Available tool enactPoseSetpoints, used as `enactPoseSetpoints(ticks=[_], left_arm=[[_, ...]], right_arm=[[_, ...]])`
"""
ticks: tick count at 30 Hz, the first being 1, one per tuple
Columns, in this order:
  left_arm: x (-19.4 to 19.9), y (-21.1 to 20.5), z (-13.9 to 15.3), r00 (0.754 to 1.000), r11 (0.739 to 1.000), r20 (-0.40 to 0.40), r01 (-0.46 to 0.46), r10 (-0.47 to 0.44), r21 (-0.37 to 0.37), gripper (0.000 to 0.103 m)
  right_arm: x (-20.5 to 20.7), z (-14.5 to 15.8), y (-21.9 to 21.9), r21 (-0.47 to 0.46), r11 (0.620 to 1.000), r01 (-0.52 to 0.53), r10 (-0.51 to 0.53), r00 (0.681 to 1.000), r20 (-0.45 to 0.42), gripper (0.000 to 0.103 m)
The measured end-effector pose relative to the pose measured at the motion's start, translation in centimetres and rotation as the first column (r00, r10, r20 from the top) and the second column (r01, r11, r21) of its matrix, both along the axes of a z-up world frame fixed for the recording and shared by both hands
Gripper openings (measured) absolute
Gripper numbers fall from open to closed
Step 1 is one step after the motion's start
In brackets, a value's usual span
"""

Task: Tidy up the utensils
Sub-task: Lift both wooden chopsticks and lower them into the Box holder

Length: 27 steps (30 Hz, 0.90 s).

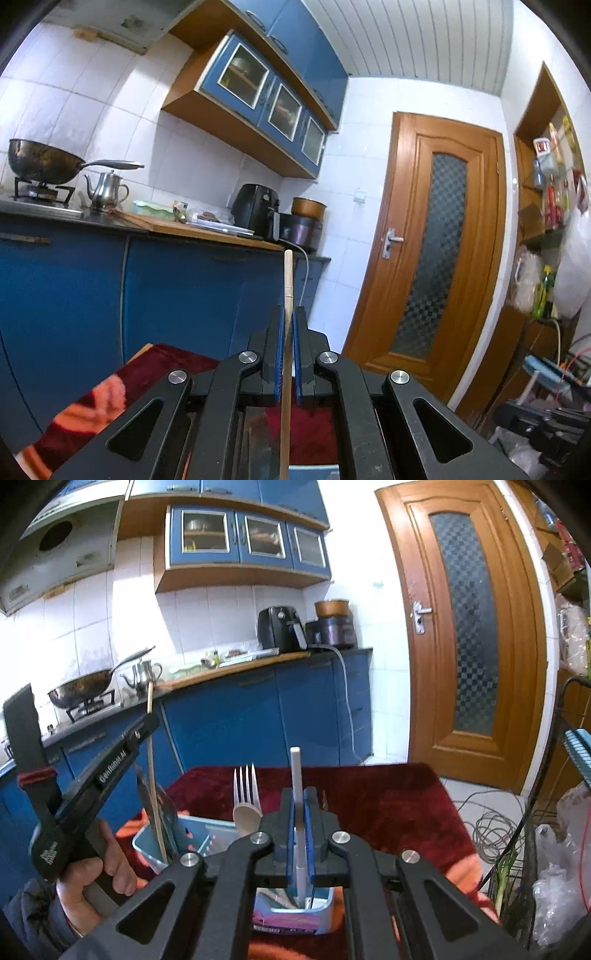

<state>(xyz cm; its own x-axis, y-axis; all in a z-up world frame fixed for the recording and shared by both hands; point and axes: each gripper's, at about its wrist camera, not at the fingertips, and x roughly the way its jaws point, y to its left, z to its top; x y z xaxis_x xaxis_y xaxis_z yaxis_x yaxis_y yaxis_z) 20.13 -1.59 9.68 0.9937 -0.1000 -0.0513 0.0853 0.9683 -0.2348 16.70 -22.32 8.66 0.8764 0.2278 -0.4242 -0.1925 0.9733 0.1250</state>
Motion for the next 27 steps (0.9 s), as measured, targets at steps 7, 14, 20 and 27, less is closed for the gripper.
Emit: enactPoseSetpoints(ticks=[7,14,20,27], left_arm=[[-1.2,0.6,0.0,1.0,1.0,-0.002,0.009,-0.009,-0.001,0.004],[-2.5,1.1,-0.1,1.0,1.0,-0.008,0.016,-0.016,-0.005,0.004],[-4.5,1.0,0.4,0.999,1.0,0.031,0.01,-0.01,0.005,0.004],[-3.7,0.3,0.5,1.0,1.0,0.026,-0.006,0.007,-0.018,0.004]], right_arm=[[-0.2,-0.4,-0.8,0.101,0.994,-0.039,0.043,0.998,-0.039,0.031],[-1.8,0.1,-1.4,0.127,0.991,-0.033,0.036,0.999,-0.02,0.037],[-3.0,0.4,-1.7,0.144,0.989,-0.027,0.029,1.0,-0.013,0.037],[-4.0,0.1,-2.0,0.149,0.989,-0.023,0.027,0.999,-0.026,0.037]])
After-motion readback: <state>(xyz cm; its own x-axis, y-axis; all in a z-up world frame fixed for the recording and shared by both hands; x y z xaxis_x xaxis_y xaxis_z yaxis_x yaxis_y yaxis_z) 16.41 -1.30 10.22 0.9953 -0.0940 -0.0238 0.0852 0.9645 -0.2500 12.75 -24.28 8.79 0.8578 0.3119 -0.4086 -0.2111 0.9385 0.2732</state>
